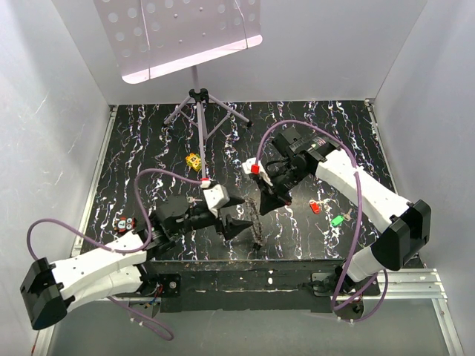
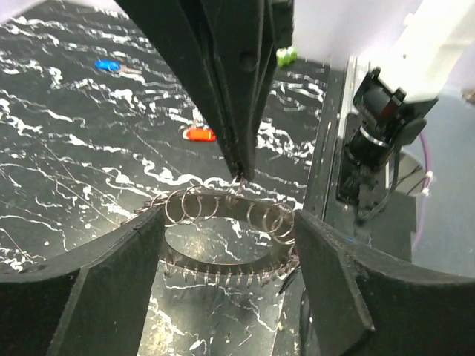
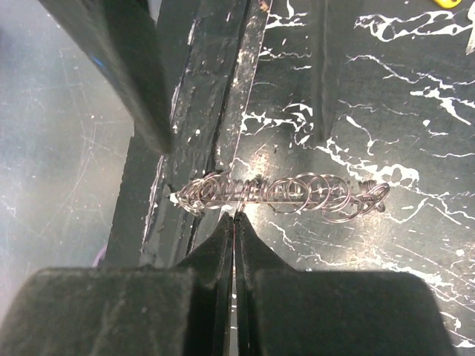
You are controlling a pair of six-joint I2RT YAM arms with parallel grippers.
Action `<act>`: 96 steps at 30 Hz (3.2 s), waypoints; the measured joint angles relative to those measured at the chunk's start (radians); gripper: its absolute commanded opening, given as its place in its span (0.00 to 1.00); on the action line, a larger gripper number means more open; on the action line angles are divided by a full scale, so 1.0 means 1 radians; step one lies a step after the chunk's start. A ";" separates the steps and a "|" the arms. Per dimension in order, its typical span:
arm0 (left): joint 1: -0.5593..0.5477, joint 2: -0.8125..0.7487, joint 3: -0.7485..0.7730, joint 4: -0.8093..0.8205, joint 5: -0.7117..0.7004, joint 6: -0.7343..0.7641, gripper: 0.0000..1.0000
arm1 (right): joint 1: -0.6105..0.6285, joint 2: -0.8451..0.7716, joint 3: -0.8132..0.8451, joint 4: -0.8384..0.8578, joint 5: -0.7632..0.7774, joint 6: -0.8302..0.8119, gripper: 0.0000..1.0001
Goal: Put the keys on the keyring
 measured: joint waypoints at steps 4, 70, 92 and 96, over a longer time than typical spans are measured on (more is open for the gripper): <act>0.000 0.105 0.024 -0.004 0.034 0.029 0.56 | 0.009 0.000 0.000 -0.027 0.019 -0.011 0.01; 0.002 -0.025 -0.242 0.423 0.039 -0.112 0.00 | -0.244 -0.291 -0.294 0.330 -0.225 0.134 0.54; 0.202 0.103 0.212 -0.177 0.349 0.253 0.00 | -0.745 -0.108 -0.491 0.449 0.192 0.411 0.40; 0.225 0.103 0.189 -0.203 0.383 0.281 0.00 | -0.748 0.006 -0.468 0.452 0.269 0.421 0.33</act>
